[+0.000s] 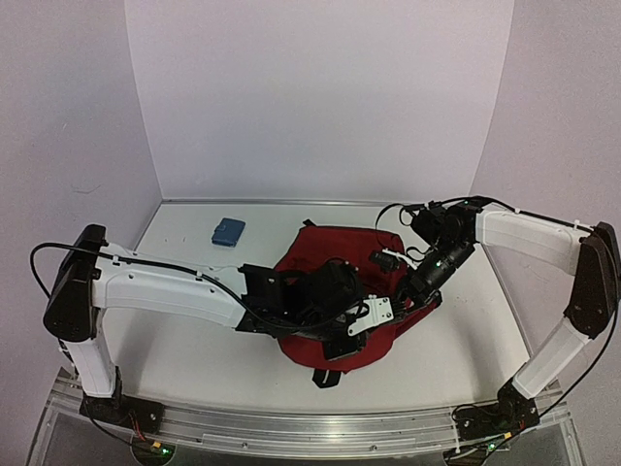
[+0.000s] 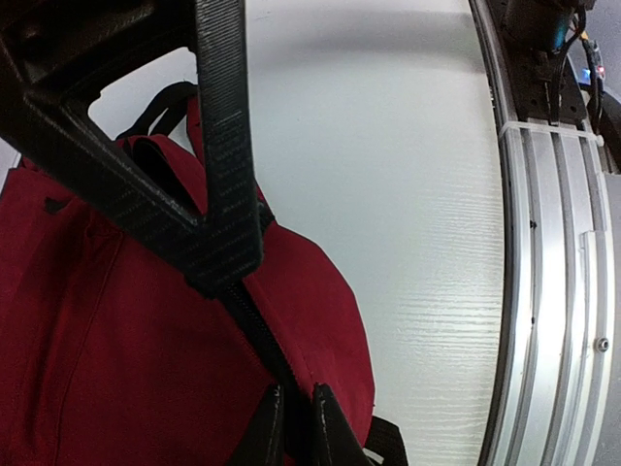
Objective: Pack the student bag
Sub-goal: Zip the student bag at the center of the board.
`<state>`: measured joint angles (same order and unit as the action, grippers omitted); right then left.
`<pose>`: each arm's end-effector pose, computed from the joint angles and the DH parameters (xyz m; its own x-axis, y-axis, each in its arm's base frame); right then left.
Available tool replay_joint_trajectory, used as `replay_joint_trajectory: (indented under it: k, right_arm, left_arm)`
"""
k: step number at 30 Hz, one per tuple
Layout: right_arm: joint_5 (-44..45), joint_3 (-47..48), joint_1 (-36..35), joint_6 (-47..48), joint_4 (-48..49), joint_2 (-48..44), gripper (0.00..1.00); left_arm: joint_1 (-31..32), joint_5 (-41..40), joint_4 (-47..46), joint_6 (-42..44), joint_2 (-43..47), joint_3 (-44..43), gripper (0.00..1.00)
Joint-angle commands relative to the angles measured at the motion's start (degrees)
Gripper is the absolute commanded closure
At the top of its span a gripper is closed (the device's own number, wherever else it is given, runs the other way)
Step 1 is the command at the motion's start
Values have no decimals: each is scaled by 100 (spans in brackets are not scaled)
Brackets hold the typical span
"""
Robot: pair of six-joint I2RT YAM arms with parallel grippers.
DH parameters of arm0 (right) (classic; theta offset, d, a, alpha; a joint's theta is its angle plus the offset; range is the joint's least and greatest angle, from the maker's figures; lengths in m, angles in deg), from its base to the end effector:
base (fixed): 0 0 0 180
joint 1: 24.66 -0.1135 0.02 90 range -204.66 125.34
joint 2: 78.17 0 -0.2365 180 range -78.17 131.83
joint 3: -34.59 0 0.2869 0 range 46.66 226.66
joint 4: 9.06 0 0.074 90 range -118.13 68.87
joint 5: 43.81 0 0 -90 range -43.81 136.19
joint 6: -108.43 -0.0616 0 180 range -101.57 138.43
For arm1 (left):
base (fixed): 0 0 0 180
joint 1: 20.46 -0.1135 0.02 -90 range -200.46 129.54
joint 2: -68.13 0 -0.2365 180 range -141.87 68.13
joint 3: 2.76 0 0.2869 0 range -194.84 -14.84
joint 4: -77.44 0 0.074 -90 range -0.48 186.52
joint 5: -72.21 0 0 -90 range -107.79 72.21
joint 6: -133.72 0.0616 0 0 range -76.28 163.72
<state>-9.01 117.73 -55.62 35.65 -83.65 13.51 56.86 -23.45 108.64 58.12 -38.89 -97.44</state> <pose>0.2516 0.2099 0.1989 -0.7014 -0.6178 -0.3556 -0.6129 0.2680 0.7433 0.1086 -0.4548 0.1851 0.0911 0.7226 -0.6852 0.9628 0.1120 0.2461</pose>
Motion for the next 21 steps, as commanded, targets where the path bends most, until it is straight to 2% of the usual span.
replay_joint_trajectory:
  k: [1,8,21]
  right_arm:
    - [124,65,5,-13,35,-89,100]
    - [387,94,487,183,8,47,100]
    - [963,681,1542,1061,-322,988,100]
  left_arm:
    - [32,185,154,-118,215,-29,99]
    - [40,363,142,-218,508,320,100]
    - [54,521,364,-264,713,575,100]
